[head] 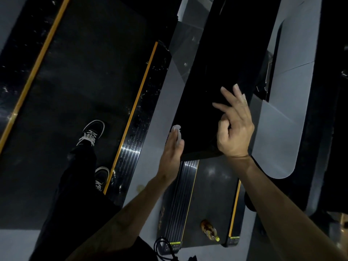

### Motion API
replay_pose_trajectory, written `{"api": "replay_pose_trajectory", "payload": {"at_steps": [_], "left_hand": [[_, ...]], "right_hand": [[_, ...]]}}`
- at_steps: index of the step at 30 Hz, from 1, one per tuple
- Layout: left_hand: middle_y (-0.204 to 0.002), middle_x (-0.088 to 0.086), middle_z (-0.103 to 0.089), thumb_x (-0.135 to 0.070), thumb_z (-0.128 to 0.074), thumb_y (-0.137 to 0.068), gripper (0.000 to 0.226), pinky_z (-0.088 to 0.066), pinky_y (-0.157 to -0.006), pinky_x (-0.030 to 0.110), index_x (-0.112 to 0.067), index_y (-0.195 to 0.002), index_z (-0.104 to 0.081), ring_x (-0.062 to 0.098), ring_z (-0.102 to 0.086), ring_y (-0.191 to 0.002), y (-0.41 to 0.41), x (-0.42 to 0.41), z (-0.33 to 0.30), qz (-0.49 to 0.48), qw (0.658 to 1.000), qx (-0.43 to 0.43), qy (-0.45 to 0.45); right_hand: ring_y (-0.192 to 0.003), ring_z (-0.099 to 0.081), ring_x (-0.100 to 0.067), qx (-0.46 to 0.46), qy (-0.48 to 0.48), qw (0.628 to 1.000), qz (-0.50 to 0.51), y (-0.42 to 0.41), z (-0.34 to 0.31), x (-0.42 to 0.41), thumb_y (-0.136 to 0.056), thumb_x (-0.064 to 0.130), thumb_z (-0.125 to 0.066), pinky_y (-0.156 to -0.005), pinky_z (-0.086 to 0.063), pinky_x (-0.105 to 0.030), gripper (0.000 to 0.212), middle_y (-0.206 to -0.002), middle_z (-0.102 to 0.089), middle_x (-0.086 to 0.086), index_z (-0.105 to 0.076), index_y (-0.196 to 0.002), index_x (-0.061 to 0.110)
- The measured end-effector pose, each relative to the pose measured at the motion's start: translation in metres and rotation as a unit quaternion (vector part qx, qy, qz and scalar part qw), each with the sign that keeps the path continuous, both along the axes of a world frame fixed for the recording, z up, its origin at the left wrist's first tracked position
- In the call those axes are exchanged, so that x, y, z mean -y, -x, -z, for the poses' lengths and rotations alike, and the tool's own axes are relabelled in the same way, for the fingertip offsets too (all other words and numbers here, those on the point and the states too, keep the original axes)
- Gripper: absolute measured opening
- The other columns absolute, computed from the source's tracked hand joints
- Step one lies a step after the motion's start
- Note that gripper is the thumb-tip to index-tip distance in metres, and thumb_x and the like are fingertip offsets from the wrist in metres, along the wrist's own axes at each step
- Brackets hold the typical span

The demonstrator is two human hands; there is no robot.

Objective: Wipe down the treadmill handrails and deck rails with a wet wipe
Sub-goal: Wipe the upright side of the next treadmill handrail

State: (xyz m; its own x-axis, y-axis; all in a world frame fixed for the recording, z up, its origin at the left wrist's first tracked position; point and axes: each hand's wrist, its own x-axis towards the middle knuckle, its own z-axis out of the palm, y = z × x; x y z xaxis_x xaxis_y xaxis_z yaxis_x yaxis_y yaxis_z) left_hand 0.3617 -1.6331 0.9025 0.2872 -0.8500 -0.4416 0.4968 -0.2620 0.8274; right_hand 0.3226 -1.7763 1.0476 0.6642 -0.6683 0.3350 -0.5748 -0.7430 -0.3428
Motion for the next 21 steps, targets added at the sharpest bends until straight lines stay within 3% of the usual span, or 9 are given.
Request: {"api": "replay_pose_trajectory", "payload": {"at_steps": [5,9,13,17,21], "left_hand": [[-0.171,-0.014,-0.015,-0.054,-0.033,-0.106,0.067,-0.010,-0.130,0.046,-0.023,-0.164,-0.021,0.001,-0.008,-0.156,-0.011,0.033,-0.019,0.002,0.998,0.015,0.060],[-0.172,-0.008,-0.012,-0.045,-0.035,-0.111,0.062,-0.007,-0.131,0.042,-0.023,-0.165,-0.015,0.003,-0.009,-0.156,-0.036,0.066,-0.005,-0.003,0.999,-0.036,0.016],[-0.171,-0.008,-0.016,-0.038,-0.039,-0.111,0.060,-0.010,-0.130,0.039,-0.019,-0.164,-0.018,0.002,-0.013,-0.156,-0.025,0.041,0.004,-0.024,0.997,-0.078,0.009],[-0.170,-0.010,-0.021,-0.047,-0.038,-0.107,0.064,-0.013,-0.130,0.046,-0.019,-0.163,-0.024,0.004,-0.014,-0.156,-0.007,0.020,-0.003,-0.016,0.999,-0.010,0.048],[-0.170,-0.017,-0.015,-0.063,-0.040,-0.101,0.075,-0.010,-0.130,0.047,-0.028,-0.164,-0.021,0.000,-0.009,-0.156,-0.023,0.058,-0.018,0.001,0.998,0.008,0.058]], "right_hand": [[-0.144,-0.044,-0.039,0.001,0.005,1.000,0.002,0.001,0.000,0.000,-0.084,0.000,-0.038,-0.119,-0.032,-0.061,0.042,-0.137,-0.063,-0.017,-0.075,-0.104,-0.003],[-0.144,-0.044,-0.039,-0.004,-0.005,1.000,0.002,0.000,-0.002,0.001,-0.084,0.000,-0.038,-0.118,-0.032,-0.061,0.042,-0.137,-0.063,-0.017,-0.075,-0.103,-0.004],[-0.144,-0.044,-0.040,-0.001,-0.004,1.000,0.001,0.001,-0.001,0.001,-0.083,-0.001,-0.039,-0.118,-0.032,-0.062,0.041,-0.137,-0.063,-0.017,-0.075,-0.103,-0.005],[-0.144,-0.044,-0.039,-0.001,-0.006,1.000,0.005,0.000,0.000,0.001,-0.084,0.000,-0.038,-0.118,-0.033,-0.061,0.042,-0.137,-0.063,-0.017,-0.075,-0.104,-0.004],[-0.144,-0.044,-0.040,0.000,0.001,1.000,0.006,0.000,-0.001,0.000,-0.084,0.000,-0.038,-0.118,-0.033,-0.061,0.042,-0.137,-0.063,-0.018,-0.075,-0.104,-0.004]]}}
